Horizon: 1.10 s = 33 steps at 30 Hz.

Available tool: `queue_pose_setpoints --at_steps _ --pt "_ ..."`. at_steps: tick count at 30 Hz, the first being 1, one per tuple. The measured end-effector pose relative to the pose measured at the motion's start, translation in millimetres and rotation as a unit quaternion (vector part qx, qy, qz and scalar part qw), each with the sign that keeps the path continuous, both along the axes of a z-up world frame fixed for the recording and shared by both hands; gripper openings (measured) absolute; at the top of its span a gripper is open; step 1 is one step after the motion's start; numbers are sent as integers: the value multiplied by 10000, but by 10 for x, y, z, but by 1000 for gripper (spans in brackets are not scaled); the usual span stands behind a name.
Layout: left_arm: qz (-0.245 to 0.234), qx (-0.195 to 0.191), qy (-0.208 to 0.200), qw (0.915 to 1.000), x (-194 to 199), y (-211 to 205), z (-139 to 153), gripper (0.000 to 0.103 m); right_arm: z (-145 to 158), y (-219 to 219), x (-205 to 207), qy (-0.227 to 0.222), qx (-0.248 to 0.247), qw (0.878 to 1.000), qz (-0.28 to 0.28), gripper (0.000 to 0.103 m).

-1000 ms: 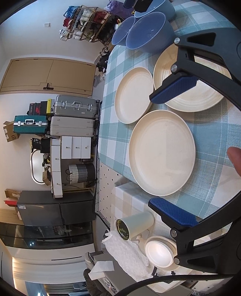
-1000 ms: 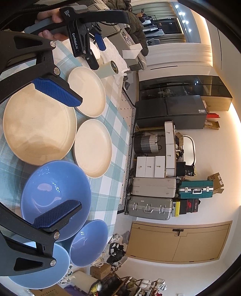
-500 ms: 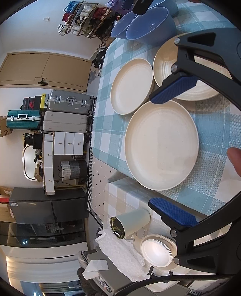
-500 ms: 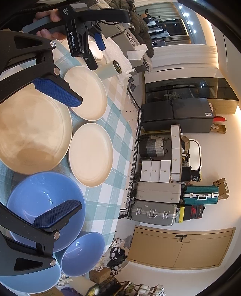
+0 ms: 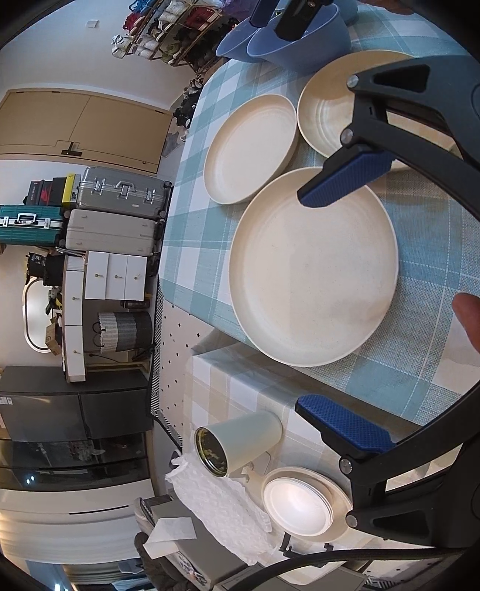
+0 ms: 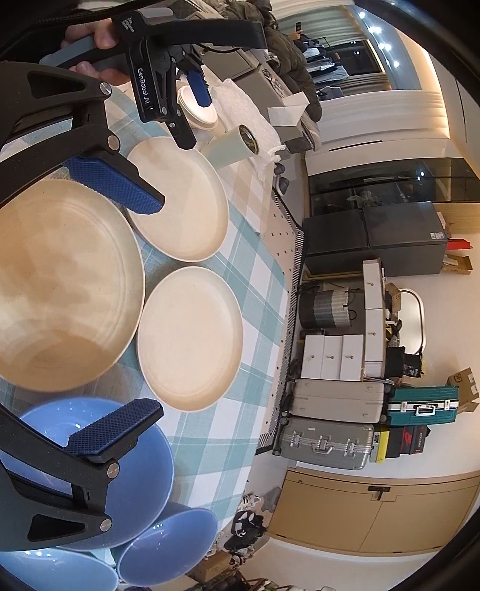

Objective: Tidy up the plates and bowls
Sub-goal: 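Close the left tool on the cream plate rim while the right tool grips another plate rim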

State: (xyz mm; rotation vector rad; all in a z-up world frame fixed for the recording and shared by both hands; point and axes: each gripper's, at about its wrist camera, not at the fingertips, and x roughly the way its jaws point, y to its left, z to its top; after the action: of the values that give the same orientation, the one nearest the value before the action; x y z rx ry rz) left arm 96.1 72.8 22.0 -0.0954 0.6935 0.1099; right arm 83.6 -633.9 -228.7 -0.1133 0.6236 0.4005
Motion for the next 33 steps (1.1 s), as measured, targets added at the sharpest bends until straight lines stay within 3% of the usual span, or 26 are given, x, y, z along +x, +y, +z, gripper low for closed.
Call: queue_pose_setpoints --at_steps 18,22,33 --pt "327 -284 456 9980 329 473 -342 100 -344 565 470 588 21 9974 422 100" --pt "309 -356 588 9972 404 553 -437 96 -442 649 558 784 55 9956 511 99" --pt "253 -293 854 9956 541 604 -621 93 -706 941 740 1215 71 9890 842 83"
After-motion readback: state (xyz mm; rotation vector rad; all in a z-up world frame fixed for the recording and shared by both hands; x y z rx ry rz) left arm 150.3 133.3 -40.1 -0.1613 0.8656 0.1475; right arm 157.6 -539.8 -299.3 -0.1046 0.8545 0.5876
